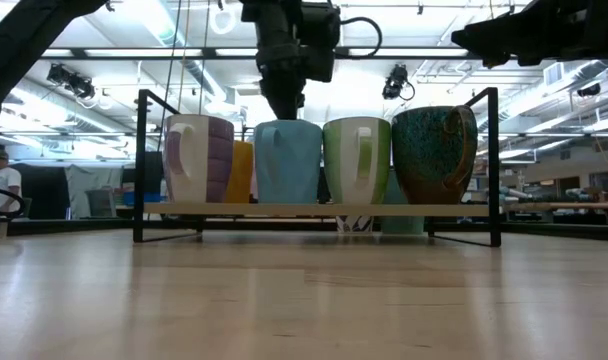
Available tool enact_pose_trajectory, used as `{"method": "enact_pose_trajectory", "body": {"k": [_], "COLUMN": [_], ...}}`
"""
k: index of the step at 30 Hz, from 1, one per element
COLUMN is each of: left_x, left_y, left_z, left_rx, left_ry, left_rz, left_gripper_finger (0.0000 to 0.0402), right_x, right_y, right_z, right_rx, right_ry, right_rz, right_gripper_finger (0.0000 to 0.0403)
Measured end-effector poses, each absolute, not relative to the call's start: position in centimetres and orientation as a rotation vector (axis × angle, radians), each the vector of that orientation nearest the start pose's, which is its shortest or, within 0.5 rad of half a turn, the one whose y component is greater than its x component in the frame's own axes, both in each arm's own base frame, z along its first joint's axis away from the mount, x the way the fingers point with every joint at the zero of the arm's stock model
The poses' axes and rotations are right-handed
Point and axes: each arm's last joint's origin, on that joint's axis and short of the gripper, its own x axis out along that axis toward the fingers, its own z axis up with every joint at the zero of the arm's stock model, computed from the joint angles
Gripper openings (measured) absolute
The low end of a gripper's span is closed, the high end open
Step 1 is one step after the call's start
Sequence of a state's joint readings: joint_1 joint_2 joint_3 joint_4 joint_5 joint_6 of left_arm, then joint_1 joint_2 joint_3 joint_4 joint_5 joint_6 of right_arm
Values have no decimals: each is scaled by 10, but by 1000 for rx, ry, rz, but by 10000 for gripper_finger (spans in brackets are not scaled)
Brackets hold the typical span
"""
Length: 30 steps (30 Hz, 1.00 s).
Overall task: Place coffee mugs
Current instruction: Put the violet mug on the shelf
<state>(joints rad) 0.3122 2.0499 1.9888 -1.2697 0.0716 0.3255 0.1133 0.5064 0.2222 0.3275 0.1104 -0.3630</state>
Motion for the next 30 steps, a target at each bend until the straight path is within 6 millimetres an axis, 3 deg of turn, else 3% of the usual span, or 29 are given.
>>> {"method": "enact_pose_trajectory", "body": {"k": [15,23,30], "left_x": [394,403,405], "left_y": [118,119,120], "left_z": [289,272,270], "left_rx": [-36,-43,-38], "left_ry": [1331,1359,1351], "left_rz": [21,13,14], "left_gripper_finger": [49,49,49], "right_x": [137,137,137], "right_y": [13,13,13], "right_z": [225,224,224], "right_rx": [-357,-357,-354], "right_ry": [-44,-41,-37], "right_rz": [2,3,6], "right_gripper_finger": [166,166,166]}}
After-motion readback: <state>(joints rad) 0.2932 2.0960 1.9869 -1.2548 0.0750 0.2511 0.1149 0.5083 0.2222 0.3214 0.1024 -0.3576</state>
